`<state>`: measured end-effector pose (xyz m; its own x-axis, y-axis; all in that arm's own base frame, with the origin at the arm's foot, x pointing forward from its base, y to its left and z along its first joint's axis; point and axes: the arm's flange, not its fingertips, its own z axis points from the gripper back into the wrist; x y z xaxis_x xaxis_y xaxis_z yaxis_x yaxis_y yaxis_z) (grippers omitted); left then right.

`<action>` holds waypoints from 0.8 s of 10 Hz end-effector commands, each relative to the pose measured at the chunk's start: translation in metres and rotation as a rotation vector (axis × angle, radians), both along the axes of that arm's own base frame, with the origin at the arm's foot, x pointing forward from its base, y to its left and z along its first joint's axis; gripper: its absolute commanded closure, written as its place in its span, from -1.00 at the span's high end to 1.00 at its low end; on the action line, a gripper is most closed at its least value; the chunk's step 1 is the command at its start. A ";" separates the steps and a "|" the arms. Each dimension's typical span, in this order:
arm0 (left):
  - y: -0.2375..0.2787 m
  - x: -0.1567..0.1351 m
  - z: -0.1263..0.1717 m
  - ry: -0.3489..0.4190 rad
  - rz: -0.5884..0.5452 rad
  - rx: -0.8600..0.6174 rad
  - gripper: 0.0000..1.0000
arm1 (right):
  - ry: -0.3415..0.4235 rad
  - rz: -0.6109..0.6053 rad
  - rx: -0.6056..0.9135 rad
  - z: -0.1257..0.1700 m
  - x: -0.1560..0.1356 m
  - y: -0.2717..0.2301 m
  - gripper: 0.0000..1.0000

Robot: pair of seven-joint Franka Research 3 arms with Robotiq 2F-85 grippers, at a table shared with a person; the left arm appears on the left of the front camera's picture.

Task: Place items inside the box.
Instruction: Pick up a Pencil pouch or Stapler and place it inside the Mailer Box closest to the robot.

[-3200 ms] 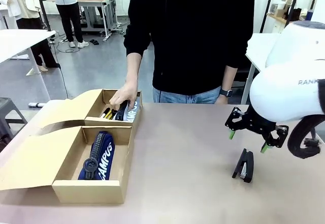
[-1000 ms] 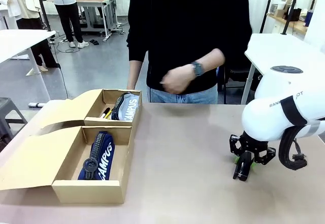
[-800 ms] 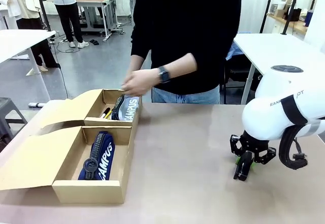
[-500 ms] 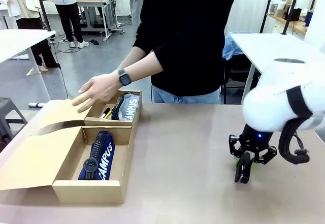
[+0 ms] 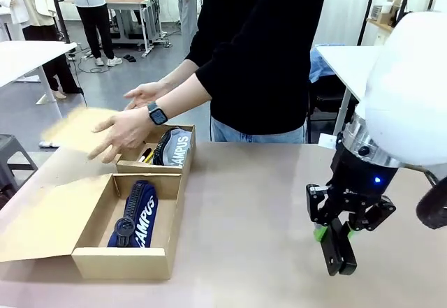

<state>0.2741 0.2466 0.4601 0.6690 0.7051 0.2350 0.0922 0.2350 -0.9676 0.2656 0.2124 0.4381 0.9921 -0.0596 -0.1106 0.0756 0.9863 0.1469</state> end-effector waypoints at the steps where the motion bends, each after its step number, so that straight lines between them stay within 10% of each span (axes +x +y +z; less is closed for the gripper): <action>1: 0.000 0.001 0.001 -0.037 0.005 -0.005 1.00 | -0.019 0.025 0.010 0.011 -0.011 0.007 -0.17; 8: 0.000 0.001 0.001 -0.037 0.005 -0.005 1.00 | -0.017 0.082 0.138 0.002 0.045 0.153 -0.17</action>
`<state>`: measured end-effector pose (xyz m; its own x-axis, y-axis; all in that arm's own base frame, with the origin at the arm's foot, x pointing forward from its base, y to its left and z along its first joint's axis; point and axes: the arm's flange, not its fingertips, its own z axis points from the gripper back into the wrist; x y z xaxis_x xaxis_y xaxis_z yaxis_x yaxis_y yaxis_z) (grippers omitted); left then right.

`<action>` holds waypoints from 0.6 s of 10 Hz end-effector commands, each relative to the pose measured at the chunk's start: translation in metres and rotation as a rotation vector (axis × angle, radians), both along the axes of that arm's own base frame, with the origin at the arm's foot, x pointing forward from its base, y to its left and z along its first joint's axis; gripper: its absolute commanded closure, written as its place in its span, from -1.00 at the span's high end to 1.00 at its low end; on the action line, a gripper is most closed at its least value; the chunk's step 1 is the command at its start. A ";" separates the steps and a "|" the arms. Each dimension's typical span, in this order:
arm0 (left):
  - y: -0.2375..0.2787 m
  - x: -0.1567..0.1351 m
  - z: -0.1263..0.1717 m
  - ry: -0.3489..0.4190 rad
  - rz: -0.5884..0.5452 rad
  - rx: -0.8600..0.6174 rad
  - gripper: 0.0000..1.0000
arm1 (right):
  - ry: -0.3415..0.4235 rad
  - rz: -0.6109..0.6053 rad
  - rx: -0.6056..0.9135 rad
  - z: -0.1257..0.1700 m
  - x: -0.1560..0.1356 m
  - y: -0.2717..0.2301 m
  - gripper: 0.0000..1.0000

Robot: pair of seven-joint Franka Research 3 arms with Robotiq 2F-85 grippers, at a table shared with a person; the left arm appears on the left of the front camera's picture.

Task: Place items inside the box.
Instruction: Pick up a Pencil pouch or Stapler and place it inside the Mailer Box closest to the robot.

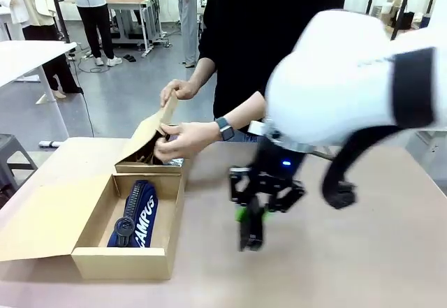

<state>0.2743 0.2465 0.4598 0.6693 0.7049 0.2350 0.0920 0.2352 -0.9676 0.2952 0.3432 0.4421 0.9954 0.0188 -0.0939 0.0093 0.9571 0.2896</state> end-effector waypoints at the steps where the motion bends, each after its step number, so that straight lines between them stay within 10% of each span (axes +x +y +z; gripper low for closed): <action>1: 0.000 0.001 0.001 -0.037 0.005 -0.005 1.00 | 0.016 0.089 0.016 0.008 0.011 -0.003 -0.17; 3: 0.000 0.001 0.001 -0.037 0.005 -0.005 1.00 | 0.063 0.071 0.074 0.024 -0.010 -0.095 -0.17; 6: 0.000 0.001 0.001 -0.037 0.005 -0.005 1.00 | -0.109 -0.080 0.133 0.034 -0.069 -0.198 -0.17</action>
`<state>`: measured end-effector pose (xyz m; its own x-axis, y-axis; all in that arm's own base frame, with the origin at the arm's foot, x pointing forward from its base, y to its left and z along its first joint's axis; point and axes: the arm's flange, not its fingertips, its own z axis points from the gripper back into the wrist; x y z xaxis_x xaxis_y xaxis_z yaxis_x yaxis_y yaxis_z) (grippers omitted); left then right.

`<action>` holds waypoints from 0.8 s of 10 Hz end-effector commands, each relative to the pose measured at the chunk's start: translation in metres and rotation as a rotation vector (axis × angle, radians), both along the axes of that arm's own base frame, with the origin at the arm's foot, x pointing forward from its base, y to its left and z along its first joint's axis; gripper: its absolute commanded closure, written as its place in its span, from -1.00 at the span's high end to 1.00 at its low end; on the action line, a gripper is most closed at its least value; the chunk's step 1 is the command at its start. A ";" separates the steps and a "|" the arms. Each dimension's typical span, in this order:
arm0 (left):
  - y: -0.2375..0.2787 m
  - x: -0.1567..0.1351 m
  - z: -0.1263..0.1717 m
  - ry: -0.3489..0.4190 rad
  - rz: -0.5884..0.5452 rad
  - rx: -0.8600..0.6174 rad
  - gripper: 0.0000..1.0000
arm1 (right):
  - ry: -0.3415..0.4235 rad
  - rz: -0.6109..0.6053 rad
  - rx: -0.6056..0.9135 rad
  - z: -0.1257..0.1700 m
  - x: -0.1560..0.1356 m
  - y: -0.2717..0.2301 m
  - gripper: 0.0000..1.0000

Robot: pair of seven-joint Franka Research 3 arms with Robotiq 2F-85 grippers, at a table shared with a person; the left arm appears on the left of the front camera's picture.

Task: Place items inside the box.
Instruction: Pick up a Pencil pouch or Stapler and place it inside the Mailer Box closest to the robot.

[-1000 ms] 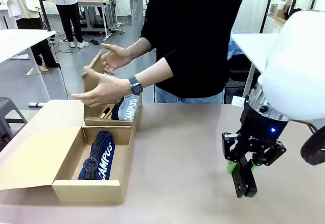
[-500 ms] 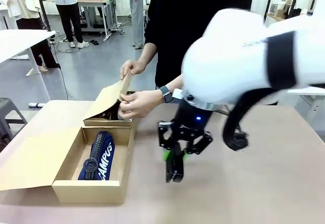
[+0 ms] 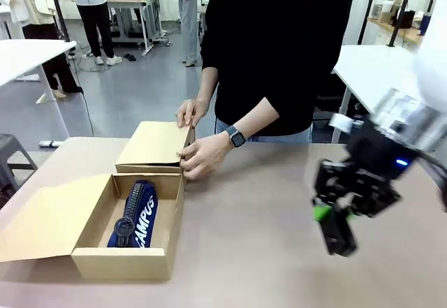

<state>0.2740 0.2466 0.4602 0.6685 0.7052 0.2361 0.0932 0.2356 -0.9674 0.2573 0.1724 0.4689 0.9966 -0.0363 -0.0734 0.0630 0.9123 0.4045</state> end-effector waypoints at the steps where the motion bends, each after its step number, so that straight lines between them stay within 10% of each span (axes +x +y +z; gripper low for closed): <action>1: 0.000 0.001 0.001 -0.036 0.005 -0.006 1.00 | -0.096 -0.043 -0.004 0.006 -0.037 -0.039 -0.17; 8: 0.000 0.001 0.001 -0.036 0.005 -0.006 1.00 | -0.049 -0.023 -0.008 -0.007 -0.019 -0.023 -0.17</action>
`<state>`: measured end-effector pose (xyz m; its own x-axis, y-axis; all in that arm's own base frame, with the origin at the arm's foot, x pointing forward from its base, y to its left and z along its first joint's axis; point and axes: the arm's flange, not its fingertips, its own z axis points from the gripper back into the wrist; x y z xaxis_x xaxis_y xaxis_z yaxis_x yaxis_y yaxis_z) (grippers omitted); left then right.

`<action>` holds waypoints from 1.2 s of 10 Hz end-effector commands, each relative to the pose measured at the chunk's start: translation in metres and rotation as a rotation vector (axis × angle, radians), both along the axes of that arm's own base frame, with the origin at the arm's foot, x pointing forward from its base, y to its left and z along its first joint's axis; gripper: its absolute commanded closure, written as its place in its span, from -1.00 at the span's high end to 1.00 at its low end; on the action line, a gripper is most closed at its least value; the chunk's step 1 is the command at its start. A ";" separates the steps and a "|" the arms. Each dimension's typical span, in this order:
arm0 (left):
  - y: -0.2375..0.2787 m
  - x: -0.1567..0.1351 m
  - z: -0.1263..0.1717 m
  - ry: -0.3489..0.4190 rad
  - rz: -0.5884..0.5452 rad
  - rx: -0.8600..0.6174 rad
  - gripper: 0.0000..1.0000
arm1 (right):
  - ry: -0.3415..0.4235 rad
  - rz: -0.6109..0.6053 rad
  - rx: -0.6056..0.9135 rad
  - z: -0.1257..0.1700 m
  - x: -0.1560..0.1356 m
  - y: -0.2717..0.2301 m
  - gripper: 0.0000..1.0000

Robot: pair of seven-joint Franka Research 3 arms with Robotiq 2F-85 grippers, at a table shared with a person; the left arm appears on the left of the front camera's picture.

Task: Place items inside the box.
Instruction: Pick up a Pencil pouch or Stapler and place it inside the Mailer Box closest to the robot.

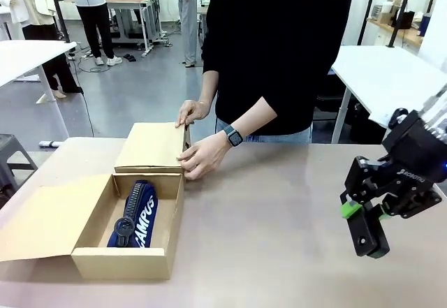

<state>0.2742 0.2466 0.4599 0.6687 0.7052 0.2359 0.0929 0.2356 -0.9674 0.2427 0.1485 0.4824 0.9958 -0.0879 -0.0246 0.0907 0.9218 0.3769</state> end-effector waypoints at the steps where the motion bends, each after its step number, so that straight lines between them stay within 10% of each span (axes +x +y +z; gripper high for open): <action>1: 0.000 0.001 0.001 -0.036 0.005 -0.006 1.00 | 0.004 0.038 0.027 -0.021 0.000 0.004 -0.17; 12: 0.000 0.001 0.001 -0.036 0.005 -0.006 1.00 | -0.004 0.127 0.154 -0.030 0.072 0.139 -0.17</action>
